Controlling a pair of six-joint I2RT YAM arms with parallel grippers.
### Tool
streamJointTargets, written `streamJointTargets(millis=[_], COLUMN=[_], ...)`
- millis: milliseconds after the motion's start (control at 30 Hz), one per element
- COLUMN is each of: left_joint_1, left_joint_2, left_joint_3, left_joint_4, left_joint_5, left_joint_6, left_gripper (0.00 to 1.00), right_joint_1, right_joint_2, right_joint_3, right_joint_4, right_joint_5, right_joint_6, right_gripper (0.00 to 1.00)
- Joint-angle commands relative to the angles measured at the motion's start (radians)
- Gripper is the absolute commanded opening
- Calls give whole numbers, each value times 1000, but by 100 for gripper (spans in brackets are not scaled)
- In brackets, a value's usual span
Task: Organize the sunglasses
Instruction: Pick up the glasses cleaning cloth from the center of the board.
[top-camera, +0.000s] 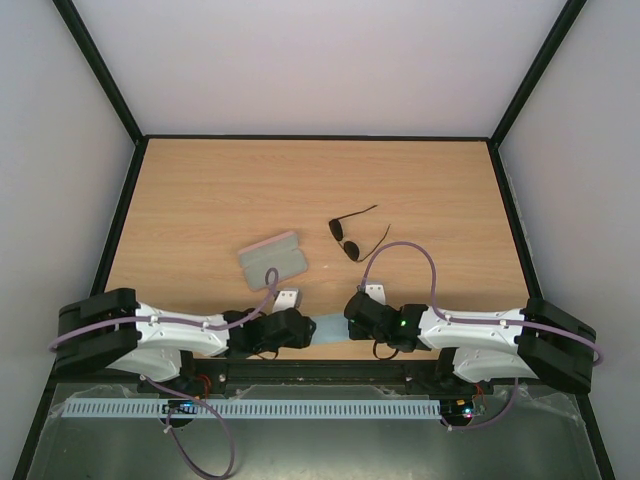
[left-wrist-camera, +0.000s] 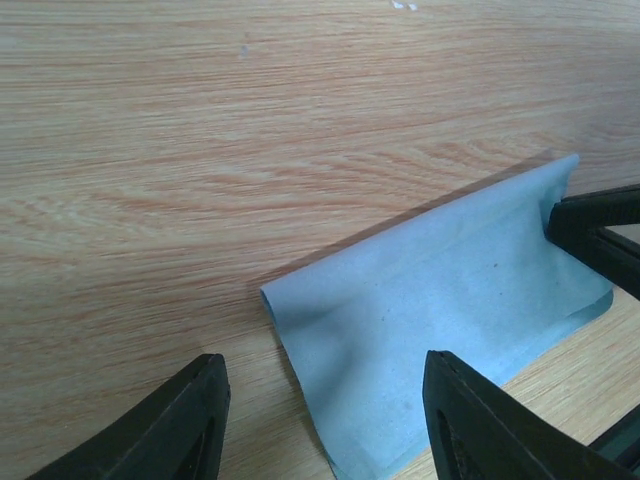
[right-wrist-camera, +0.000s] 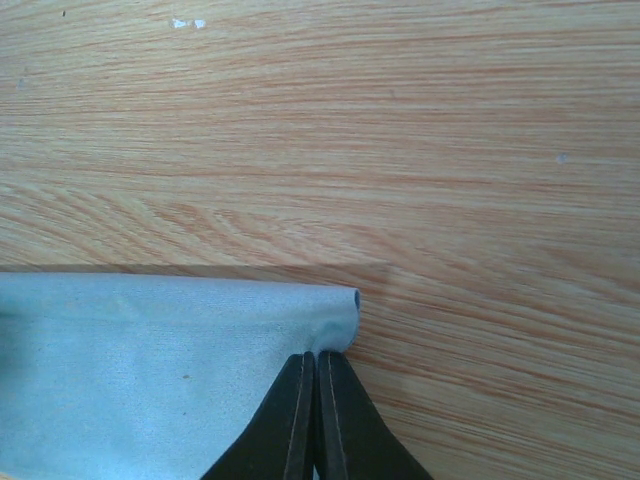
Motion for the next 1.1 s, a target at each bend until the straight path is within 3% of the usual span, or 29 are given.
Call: streamJointTargets(millis=[0, 233, 567, 767, 1067], left_joint_1=[-28, -54, -55, -54, -6], left_joint_2=[8, 72, 114, 138, 75], left_joint_3=[-36, -31, -36, -45, -21], left_joint_4=[-99, -54, -30, -8, -74], left_joint_5=[-7, 8, 21, 28, -6], left_joint_6=[-40, -64, -77, -87, -46], left_gripper=[54, 37, 22, 3, 3], right_joint_1=[12, 12, 12, 12, 12], right_joint_2=[39, 39, 33, 30, -27], right_joint_3=[-34, -36, -43, -46, 2], right_joint_4=[-87, -80, -69, -64, -89], right_joint_5=[-26, -26, -28, -32, -12], right_joint_6=[7, 6, 3, 2, -17], right_gripper=[3, 3, 2, 1, 1])
